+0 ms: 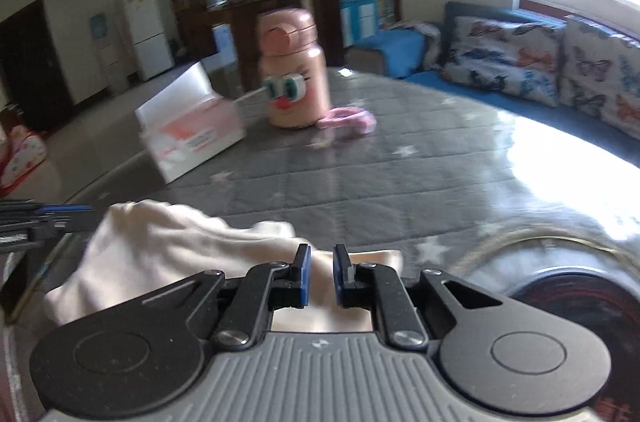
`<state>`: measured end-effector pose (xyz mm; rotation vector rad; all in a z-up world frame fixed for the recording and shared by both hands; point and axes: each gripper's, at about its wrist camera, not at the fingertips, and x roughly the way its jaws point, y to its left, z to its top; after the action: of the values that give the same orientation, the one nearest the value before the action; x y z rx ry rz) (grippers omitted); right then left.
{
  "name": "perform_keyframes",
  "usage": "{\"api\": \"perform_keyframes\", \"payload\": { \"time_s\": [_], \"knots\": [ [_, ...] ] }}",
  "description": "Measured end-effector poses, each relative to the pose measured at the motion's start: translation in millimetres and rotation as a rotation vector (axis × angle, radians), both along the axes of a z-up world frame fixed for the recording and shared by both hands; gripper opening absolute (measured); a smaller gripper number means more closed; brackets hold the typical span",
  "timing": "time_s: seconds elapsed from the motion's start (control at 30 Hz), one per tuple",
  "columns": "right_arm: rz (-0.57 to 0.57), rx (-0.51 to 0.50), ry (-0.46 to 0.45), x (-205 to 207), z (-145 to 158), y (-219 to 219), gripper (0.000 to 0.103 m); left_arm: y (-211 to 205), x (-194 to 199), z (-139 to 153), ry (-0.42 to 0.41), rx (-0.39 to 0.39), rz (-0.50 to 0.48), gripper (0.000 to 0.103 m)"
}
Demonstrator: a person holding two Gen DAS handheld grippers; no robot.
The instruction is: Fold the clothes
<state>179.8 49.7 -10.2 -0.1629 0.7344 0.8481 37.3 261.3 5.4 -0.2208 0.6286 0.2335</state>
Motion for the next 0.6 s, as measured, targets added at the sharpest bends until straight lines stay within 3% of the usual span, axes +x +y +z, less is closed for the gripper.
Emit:
{"api": "perform_keyframes", "payload": {
  "time_s": [0.2,0.37,0.6],
  "knots": [
    [0.055,-0.022,0.019,3.5,-13.0,27.0,0.012,-10.6,36.9,-7.1,0.017,-0.002,-0.051,0.013],
    [0.062,-0.032,0.035,13.5,-22.7,37.3,0.012,-10.9,62.5,-22.7,0.078,0.013,-0.050,0.013],
    [0.061,-0.030,0.043,11.2,-3.9,9.3,0.013,-13.4,54.3,-22.4,0.069,0.006,-0.058,0.019]
  ]
}}
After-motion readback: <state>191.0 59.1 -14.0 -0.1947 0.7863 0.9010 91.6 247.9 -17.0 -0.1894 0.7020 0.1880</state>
